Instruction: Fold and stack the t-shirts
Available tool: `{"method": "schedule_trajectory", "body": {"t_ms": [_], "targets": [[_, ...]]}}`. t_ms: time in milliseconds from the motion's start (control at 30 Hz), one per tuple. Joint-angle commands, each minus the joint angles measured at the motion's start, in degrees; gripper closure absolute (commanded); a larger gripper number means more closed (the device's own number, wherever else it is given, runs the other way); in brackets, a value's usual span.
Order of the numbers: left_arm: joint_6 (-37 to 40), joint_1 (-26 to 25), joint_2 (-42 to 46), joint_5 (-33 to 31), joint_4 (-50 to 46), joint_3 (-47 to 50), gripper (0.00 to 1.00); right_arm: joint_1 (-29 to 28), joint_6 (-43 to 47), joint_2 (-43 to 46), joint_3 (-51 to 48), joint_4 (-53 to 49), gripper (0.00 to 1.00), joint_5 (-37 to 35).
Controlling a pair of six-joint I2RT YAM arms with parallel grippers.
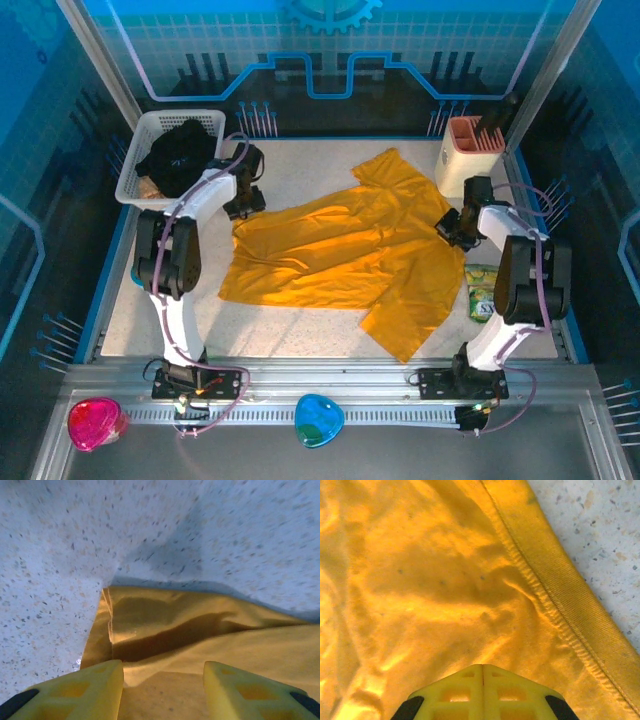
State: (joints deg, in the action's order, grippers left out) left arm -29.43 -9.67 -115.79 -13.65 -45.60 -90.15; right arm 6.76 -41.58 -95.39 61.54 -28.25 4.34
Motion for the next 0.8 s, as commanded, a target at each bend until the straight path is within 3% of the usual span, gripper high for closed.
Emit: {"method": "schedule_trajectory", "body": {"t_ms": [0, 233, 500, 700, 767], "targets": [[0.8, 0.3, 0.3, 1.1, -2.4, -0.6, 0.54, -0.4, 2.1, 2.0, -0.2, -1.3, 1.0, 1.4], [-0.2, 1.6, 1.8, 0.5, 0.5, 5.9, 0.54, -0.8, 2.1, 1.4, 0.5, -1.3, 1.0, 2.2], [-0.7, 3.2, 5.2, 1.5, 4.1, 11.5, 0.62, -0.9, 2.4, 0.8, -0.2, -1.0, 1.0, 2.2], [0.3, 3.6, 4.9, 2.9, 5.9, 11.7, 0.61, -1.0, 2.3, 0.6, 0.0, -0.8, 1.0, 2.6], [0.4, 3.8, 4.2, 3.3, 6.2, 11.5, 0.57, -1.0, 2.3, 0.7, 0.0, -0.8, 1.0, 2.6]]}}
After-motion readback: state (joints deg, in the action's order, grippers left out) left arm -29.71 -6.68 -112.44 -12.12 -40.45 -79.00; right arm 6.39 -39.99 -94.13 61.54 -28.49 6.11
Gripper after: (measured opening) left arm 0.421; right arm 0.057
